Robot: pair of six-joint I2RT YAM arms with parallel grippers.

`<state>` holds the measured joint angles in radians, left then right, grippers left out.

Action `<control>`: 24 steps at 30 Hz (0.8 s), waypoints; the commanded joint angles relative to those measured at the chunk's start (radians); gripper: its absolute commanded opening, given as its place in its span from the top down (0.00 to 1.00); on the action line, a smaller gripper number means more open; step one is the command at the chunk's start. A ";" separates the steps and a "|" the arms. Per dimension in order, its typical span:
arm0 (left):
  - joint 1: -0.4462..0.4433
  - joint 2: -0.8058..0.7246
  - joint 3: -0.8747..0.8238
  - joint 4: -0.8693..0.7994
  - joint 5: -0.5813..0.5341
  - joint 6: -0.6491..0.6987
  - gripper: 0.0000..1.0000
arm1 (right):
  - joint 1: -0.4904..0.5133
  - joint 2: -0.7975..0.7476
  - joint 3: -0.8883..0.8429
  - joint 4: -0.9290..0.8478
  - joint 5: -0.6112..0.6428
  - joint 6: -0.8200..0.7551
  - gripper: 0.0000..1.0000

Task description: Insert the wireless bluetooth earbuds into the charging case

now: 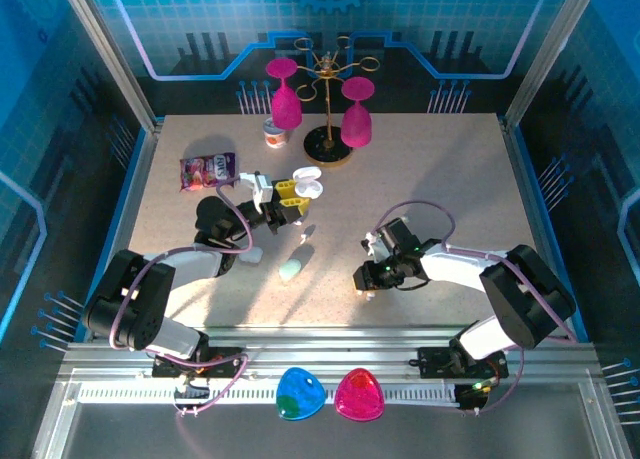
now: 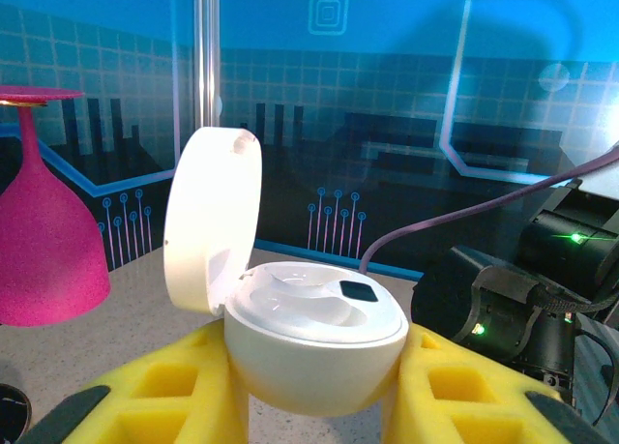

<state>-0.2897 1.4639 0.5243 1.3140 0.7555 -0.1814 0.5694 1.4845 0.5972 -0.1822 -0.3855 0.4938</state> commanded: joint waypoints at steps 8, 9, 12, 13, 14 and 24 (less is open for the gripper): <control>0.009 -0.015 0.001 0.027 0.010 0.003 0.78 | 0.020 -0.005 0.029 -0.097 0.037 -0.063 0.75; 0.009 -0.013 0.002 0.027 0.010 0.002 0.78 | 0.020 -0.001 0.032 -0.096 0.038 -0.061 0.76; 0.009 -0.016 0.000 0.024 0.010 0.003 0.78 | 0.027 -0.002 0.040 -0.100 0.042 -0.061 0.77; 0.009 -0.016 0.000 0.020 0.010 0.005 0.78 | 0.030 -0.005 0.045 -0.104 0.048 -0.061 0.78; 0.009 -0.019 0.000 0.019 0.010 0.006 0.78 | 0.033 -0.010 0.048 -0.110 0.059 -0.059 0.79; 0.010 -0.014 0.000 -0.005 0.010 0.023 0.78 | 0.037 -0.107 0.137 -0.273 0.288 -0.006 0.81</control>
<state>-0.2897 1.4639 0.5243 1.3125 0.7555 -0.1806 0.5953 1.4151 0.6781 -0.3565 -0.2169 0.4637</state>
